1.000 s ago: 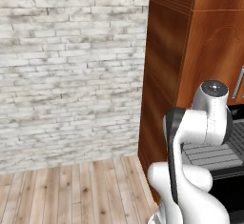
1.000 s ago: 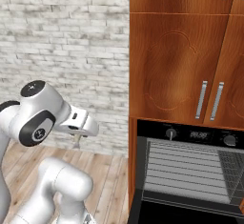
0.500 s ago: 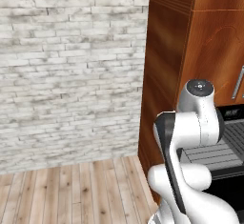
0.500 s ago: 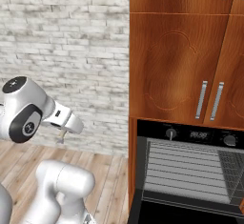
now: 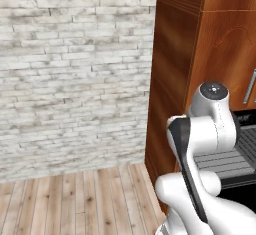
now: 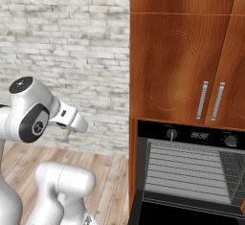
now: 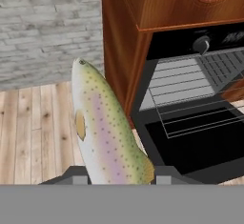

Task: Take the fish from the oven and place it on the plate on the counter.

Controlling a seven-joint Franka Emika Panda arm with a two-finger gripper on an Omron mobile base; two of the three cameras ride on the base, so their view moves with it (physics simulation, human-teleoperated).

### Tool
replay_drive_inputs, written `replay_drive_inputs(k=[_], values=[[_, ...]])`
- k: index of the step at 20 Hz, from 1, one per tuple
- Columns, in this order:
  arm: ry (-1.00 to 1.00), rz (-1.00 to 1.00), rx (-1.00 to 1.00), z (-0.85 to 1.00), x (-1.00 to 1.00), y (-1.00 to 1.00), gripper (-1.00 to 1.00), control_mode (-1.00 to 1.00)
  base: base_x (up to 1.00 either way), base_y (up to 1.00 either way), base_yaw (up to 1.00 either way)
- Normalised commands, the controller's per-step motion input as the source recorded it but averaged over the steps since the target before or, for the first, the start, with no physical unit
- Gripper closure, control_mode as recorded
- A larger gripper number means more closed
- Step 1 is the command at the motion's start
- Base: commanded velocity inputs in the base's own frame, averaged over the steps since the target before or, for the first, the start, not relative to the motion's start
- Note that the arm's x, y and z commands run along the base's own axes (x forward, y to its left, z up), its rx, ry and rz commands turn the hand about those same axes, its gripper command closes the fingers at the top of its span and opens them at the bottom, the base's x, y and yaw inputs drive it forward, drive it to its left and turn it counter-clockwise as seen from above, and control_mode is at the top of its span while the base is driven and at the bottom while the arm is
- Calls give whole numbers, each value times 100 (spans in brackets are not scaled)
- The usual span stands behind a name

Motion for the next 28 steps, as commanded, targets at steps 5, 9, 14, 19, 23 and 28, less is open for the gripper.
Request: replay_drive_inputs(k=[5,9,14,19,23,28], values=[[0,7,0,0,11,-3,100,-100,0,0,0],[0,4,0,0,2,0,100,-100,0,0,0],[0,4,0,0,-2,0,100,-100,0,0,0],[-1,8,0,0,-42,1,100,-100,0,0,0],[0,0,0,0,0,0,100,100,-100,0,11],[0,0,0,0,0,0,100,100,-100,-3,7]])
